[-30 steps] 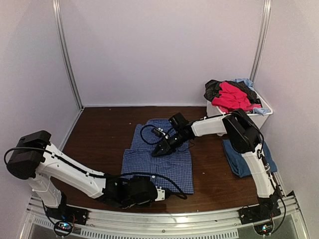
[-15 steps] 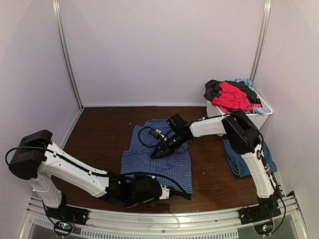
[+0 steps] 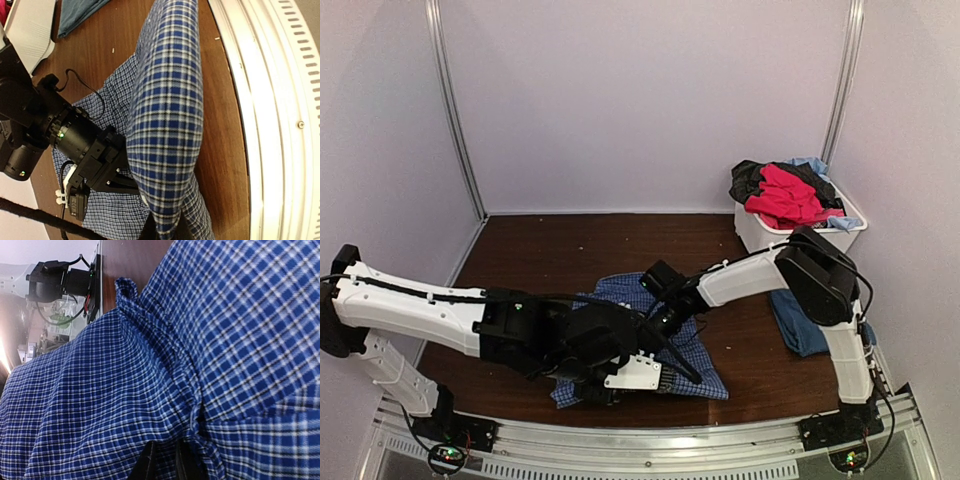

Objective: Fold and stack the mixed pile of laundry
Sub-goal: Pick up the 2/3-rectangle-folded shirt from the center of the board, then fold the 2/3-rectangle-folded shirt at the center of the board.

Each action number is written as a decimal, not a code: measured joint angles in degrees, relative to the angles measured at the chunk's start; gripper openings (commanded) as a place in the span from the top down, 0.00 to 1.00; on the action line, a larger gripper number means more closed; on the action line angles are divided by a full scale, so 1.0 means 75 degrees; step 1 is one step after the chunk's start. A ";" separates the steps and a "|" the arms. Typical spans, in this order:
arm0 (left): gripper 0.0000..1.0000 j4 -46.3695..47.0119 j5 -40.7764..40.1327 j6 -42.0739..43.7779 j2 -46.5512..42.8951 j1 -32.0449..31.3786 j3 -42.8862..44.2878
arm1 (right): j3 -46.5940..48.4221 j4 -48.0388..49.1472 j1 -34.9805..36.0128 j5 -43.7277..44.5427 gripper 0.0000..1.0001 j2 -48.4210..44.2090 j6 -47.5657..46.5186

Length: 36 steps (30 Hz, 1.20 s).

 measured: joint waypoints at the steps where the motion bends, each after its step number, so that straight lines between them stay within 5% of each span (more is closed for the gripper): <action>1: 1.00 -0.0169 0.0207 -0.0026 -0.0012 0.0035 0.0064 | -0.0035 -0.0020 0.0102 -0.0038 0.82 -0.0052 0.0017; 9: 1.00 -0.0638 0.1134 0.0017 -0.0332 0.0699 0.0143 | 0.0775 -0.0901 -0.0125 -0.0216 0.70 -0.0221 -0.0300; 20: 1.00 -0.0731 0.2212 0.0685 -0.0303 0.1635 0.0332 | 0.3573 -0.1096 -0.2057 0.0612 0.68 0.0449 -0.0405; 28: 1.00 -0.0720 0.2544 0.1609 0.0562 0.2594 0.1209 | 0.3689 -0.0903 -0.2130 0.0892 0.70 0.2011 -0.0166; 36: 0.97 -0.0702 0.2503 0.2841 0.1719 0.3471 0.2098 | 0.3832 -0.0804 -0.2148 0.0720 0.74 0.2136 -0.0195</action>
